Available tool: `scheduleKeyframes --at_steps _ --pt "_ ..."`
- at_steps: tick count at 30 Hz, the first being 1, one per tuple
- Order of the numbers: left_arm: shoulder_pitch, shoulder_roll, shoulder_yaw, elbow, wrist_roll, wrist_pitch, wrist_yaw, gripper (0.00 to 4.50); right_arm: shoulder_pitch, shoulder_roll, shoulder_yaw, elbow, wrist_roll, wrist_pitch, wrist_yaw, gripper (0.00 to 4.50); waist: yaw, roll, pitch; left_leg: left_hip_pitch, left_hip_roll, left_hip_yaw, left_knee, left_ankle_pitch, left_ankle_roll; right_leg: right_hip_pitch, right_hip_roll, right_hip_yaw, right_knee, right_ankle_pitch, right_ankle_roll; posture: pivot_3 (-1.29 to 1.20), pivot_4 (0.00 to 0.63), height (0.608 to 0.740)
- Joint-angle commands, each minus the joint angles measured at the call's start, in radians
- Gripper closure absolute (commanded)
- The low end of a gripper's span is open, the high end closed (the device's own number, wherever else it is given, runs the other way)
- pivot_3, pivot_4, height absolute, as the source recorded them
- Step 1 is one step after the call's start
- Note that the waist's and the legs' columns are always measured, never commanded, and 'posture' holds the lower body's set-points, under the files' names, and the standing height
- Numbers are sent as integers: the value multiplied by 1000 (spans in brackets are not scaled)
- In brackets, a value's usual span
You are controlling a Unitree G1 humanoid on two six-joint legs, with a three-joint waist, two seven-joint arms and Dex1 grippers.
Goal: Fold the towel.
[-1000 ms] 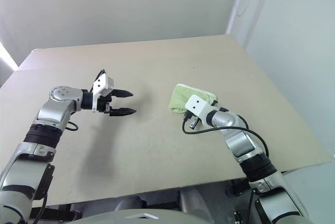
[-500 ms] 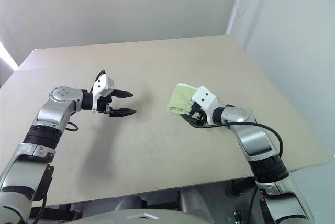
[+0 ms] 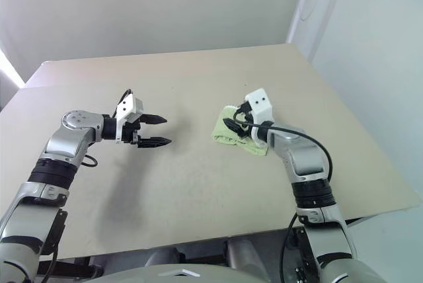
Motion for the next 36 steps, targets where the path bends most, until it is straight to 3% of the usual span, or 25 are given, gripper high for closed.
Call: scheduleKeyframes --at_steps 1,9,14,20,27,36 --pt "0 36 52 -71 -47 48 -21 417 -13 19 10 95 -52 -87 -47 783 -3 0 0 0 0 0 0 0 0 0 0 0 0 0 0 0 0 712" --pt "58 69 73 -176 -95 141 -33 417 -5 33 33 170 -91 -148 -48 783 -11 0 0 3 0 0 0 0 0 7 0 0 1 -4 -1 0 0 712" --pt "68 63 79 -196 -102 159 -20 417 -31 -2 -94 18 49 -70 21 783 -10 1 1 4 0 -1 1 0 0 7 0 0 1 -3 -1 0 0 712" --pt "83 69 90 -211 -126 188 -18 417 14 -124 -225 -272 291 112 173 783 -3 1 1 2 0 -1 0 0 0 2 0 -1 1 -2 2 0 0 712" --pt "114 101 140 -212 -164 219 -16 417 193 -290 -278 -521 468 222 303 783 1 1 1 1 0 0 0 0 0 3 0 0 0 -4 0 0 0 712" --pt "167 155 181 -234 -178 223 -7 417 351 -453 -240 -549 424 115 414 783 2 1 1 3 0 1 0 0 0 4 0 0 0 -5 -1 0 0 712"
